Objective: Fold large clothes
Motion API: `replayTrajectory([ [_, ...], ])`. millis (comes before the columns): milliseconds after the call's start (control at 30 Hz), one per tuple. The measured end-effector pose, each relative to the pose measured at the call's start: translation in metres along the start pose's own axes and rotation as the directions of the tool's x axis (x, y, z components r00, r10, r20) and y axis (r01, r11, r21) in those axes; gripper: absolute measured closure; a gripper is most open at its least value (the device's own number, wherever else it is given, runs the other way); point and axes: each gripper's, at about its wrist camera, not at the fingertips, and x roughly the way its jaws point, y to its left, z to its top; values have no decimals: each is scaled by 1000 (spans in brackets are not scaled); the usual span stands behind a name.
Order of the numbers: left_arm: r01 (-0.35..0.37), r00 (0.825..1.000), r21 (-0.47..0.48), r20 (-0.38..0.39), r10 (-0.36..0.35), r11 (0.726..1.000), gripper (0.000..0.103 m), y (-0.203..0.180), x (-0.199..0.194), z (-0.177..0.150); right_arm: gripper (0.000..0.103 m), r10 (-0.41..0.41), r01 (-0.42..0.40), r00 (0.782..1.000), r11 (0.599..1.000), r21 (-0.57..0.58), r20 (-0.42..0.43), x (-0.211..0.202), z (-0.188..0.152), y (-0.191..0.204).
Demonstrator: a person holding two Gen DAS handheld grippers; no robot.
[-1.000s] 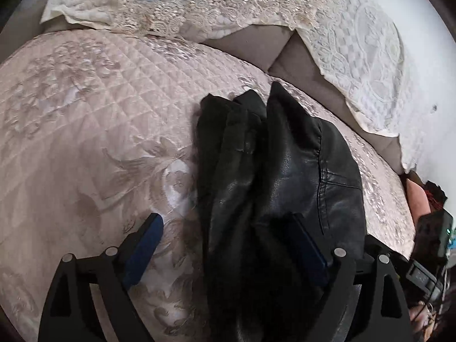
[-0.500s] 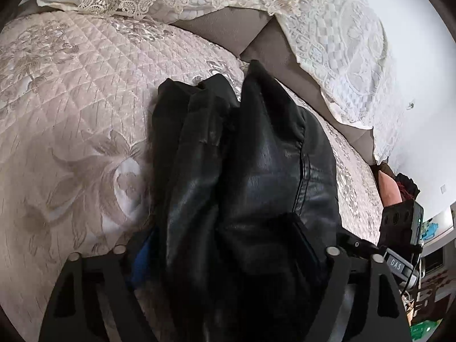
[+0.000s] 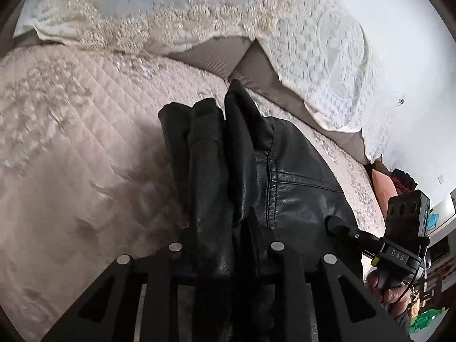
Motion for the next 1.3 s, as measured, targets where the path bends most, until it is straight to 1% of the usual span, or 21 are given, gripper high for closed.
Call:
replayTrajectory([
  [133, -32, 999, 6, 39, 32, 999, 78, 16, -18, 19, 81, 32, -32, 999, 999, -33, 1, 18, 16, 23],
  [300, -77, 993, 13, 86, 76, 997, 78, 48, -34, 54, 81, 72, -72, 997, 995, -74, -10, 58, 41, 51],
  [433, -98, 989, 9, 113, 96, 995, 77, 75, -30, 78, 81, 90, -91, 996, 992, -89, -8, 87, 58, 62],
  [500, -111, 988, 3, 104, 110, 994, 77, 87, -19, 84, 78, 79, -81, 997, 993, -89, -24, 107, 62, 60],
  [533, -124, 989, 2, 85, 123, 992, 76, 97, -8, 85, 77, 68, -71, 997, 994, -84, -43, 114, 61, 55],
  [567, -139, 989, -15, 58, 140, 990, 74, 106, 2, 84, 72, 29, -35, 996, 997, -71, -83, 130, 59, 47],
  [600, -161, 987, -35, 16, 161, 986, 69, 118, 14, 81, 65, -15, 7, 993, 998, -64, -119, 141, 57, 41],
  [633, -166, 986, -45, -3, 166, 985, 64, 126, 21, 76, 62, -45, 36, 990, 997, -67, -137, 147, 54, 37],
  [700, -134, 990, -85, 24, 136, 987, 63, 135, 15, 68, 60, -43, 33, 993, 996, -84, -113, 139, 50, 35],
  [733, -124, 991, -99, 37, 129, 987, 62, 136, 8, 65, 60, -58, 48, 993, 994, -102, -100, 131, 49, 38],
  [833, -135, 987, -103, 77, 143, 986, 63, 131, -15, 54, 60, -111, 101, 992, 981, -168, -55, 106, 44, 49],
  [867, -143, 984, -99, 97, 152, 985, 65, 127, -26, 49, 60, -125, 116, 991, 974, -197, -35, 95, 41, 56],
  [933, -156, 976, -80, 138, 166, 984, 65, 113, -48, 37, 60, -123, 119, 992, 965, -233, -6, 81, 32, 69],
  [1000, -160, 970, -44, 176, 165, 986, 65, 96, -65, 25, 60, -132, 128, 991, 949, -287, 7, 69, 15, 84],
  [1033, -167, 968, -25, 187, 169, 986, 65, 87, -70, 18, 60, -140, 136, 990, 942, -306, 8, 69, 11, 88],
  [1100, -179, 970, 11, 172, 174, 984, 65, 75, -68, 8, 60, -173, 157, 985, 922, -353, -13, 76, -7, 97],
  [1133, -189, 972, 28, 150, 183, 982, 64, 71, -59, 5, 60, -195, 172, 981, 913, -370, -24, 82, -12, 99],
  [1167, -212, 970, 34, 127, 206, 977, 64, 71, -50, 0, 60, -225, 192, 973, 902, -387, -43, 93, -17, 99],
  [1200, -240, 967, 37, 98, 236, 970, 63, 73, -39, -3, 60, -239, 201, 970, 898, -391, -49, 99, -20, 96],
  [1233, -247, 967, 31, 76, 244, 969, 62, 78, -30, -4, 60, -243, 205, 969, 898, -388, -53, 101, -22, 93],
  [1300, -243, 967, 8, 77, 242, 970, 60, 83, -24, -5, 59, -241, 205, 969, 905, -371, -51, 101, -20, 88],
])
